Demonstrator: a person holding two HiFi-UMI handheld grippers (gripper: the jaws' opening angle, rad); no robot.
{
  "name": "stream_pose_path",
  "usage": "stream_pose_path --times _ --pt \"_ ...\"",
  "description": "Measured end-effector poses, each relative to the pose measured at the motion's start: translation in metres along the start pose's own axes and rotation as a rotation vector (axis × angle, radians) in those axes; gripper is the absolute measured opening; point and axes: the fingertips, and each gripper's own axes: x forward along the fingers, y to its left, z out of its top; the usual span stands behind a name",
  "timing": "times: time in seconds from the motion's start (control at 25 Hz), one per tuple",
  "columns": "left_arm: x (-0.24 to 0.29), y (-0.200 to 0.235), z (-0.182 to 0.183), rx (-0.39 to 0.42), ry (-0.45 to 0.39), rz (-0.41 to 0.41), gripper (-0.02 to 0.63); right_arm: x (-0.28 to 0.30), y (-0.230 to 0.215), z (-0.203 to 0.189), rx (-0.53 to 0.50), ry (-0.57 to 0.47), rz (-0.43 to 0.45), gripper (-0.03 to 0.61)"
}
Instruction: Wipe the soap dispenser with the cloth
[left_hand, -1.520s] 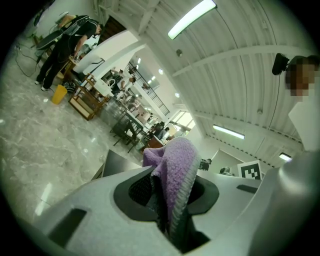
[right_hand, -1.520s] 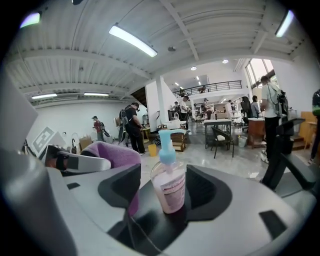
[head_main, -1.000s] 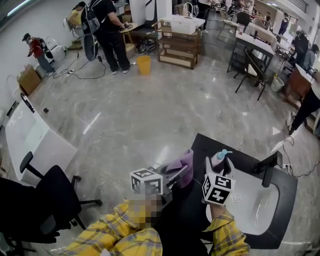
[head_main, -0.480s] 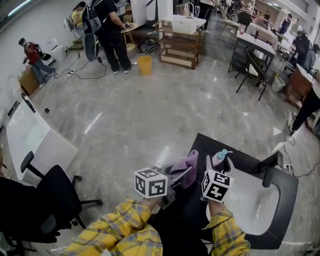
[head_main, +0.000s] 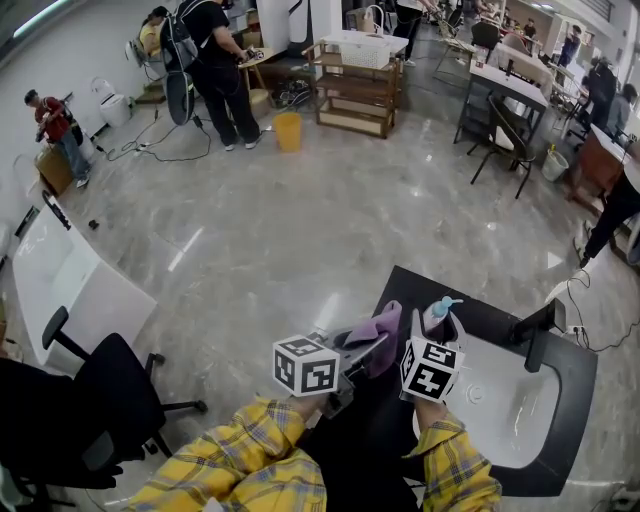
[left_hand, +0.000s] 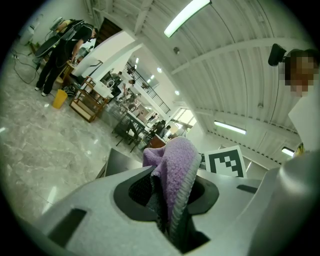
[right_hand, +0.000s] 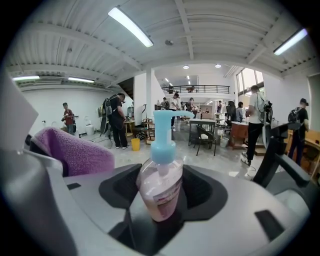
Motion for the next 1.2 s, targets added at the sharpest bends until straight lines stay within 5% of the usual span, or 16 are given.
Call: stream_pose_path --times 0.48,1.2 --pt "0.002 0.000 -0.004 -0.001 0.012 -0.001 0.087 -0.005 0.006 -0.002 -0.040 0.015 0.094 0.224" --pt "0.002 0.010 -0.004 -0.008 0.022 0.009 0.087 -0.005 0.014 -0.004 -0.162 0.012 0.406 0.213"
